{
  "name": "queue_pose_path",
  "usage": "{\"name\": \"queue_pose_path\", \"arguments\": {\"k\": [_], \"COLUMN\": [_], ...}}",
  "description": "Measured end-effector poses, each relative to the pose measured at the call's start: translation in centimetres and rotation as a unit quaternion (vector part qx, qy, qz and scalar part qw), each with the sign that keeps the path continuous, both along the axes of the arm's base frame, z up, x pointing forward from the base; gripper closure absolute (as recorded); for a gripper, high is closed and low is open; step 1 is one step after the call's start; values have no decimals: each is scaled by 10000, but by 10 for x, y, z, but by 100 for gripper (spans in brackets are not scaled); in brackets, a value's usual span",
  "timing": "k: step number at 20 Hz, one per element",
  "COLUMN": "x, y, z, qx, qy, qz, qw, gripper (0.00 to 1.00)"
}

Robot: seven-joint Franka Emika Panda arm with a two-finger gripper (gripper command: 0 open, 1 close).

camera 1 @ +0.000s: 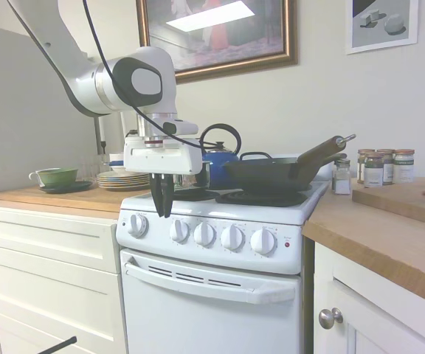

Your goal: Turn on the stove on the bottom left

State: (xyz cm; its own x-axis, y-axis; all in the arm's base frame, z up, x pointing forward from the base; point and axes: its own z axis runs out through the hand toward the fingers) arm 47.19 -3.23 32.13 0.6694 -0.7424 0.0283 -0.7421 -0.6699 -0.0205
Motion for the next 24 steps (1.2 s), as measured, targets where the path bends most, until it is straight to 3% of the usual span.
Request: {"name": "queue_pose_path", "arguments": {"k": [24], "x": [20], "y": [-7], "z": [-25], "qx": [-109], "qy": [-35], "qz": [55], "qw": [9999], "gripper": [100]}}
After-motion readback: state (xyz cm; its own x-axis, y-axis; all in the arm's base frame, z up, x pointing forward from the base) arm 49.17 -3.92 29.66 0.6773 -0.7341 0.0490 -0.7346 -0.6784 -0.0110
